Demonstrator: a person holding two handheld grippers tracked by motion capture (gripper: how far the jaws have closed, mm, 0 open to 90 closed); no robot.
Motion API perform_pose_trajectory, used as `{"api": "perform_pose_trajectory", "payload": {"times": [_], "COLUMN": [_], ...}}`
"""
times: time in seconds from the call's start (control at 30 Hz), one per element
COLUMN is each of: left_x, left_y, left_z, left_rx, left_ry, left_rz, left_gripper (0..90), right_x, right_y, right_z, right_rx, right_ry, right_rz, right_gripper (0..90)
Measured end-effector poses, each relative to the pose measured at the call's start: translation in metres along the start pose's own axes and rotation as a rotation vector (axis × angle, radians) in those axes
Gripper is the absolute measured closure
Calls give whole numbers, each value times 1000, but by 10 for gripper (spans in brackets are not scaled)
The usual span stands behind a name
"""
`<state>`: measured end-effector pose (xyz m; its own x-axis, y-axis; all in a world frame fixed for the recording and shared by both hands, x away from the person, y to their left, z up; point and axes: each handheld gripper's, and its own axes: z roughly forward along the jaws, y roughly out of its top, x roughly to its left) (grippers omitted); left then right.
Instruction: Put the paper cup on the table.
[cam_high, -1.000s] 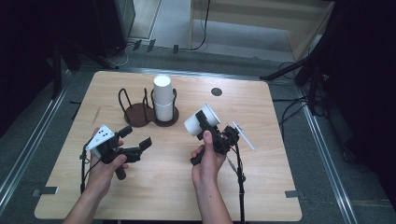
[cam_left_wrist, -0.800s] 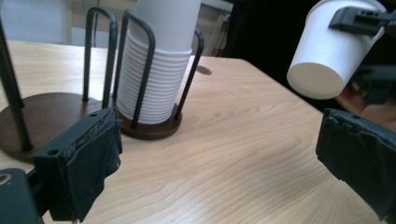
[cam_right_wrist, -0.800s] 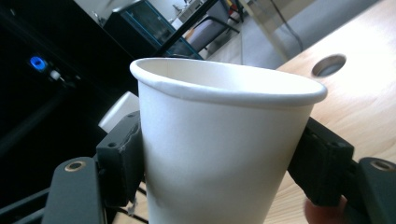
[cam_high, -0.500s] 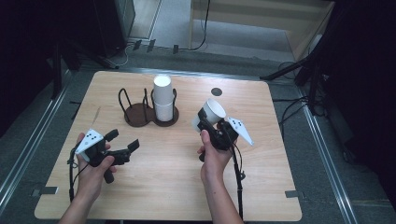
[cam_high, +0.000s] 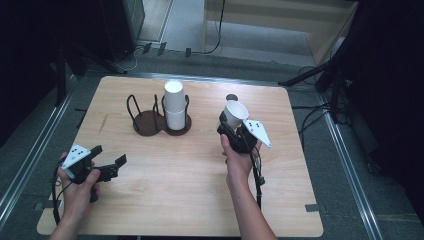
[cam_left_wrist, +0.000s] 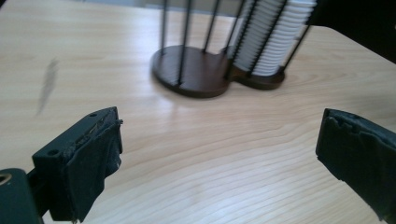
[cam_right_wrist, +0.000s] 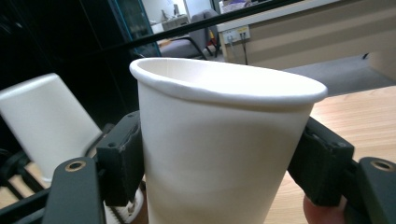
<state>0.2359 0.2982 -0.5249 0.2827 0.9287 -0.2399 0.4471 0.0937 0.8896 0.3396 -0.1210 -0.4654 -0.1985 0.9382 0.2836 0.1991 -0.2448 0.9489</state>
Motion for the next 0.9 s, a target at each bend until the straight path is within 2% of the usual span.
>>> {"api": "perform_pose_trajectory", "payload": {"times": [0.03,0.07,0.13,0.17,0.33,0.37,0.47,0.57,0.67,0.83,0.9], "left_x": [0,9,16,16,30,30,32,35,38,41,43], "left_y": [0,-2,-3,-3,-7,-7,-8,-11,-15,-18,-20], "left_z": [0,-3,-6,-6,-14,-14,-18,-16,-16,-17,-16], "left_rx": [0,-3,-9,-9,-10,-10,-11,13,16,16,25], "left_ry": [0,20,31,31,61,61,85,115,89,74,78], "left_rz": [0,-30,-42,-42,-21,-21,-8,-19,-31,-38,-39], "left_gripper": [10,10,10,10,10,10,10,9,9,10,9], "right_x": [0,-4,-10,-10,-29,-29,-42,-52,-60,-69,-72], "right_y": [0,-1,-2,-2,1,1,4,5,3,-4,-6], "right_z": [0,3,8,8,22,22,32,43,53,68,74], "right_rx": [0,1,-6,-6,-1,-1,-10,-8,-10,3,13], "right_ry": [0,-1,6,6,-35,-35,-44,-17,-7,-42,-46], "right_rz": [0,-15,-25,-25,-105,-105,-112,-90,-118,-195,-201], "right_gripper": [275,275,275,275,275,275,275,276,276,275,276]}}
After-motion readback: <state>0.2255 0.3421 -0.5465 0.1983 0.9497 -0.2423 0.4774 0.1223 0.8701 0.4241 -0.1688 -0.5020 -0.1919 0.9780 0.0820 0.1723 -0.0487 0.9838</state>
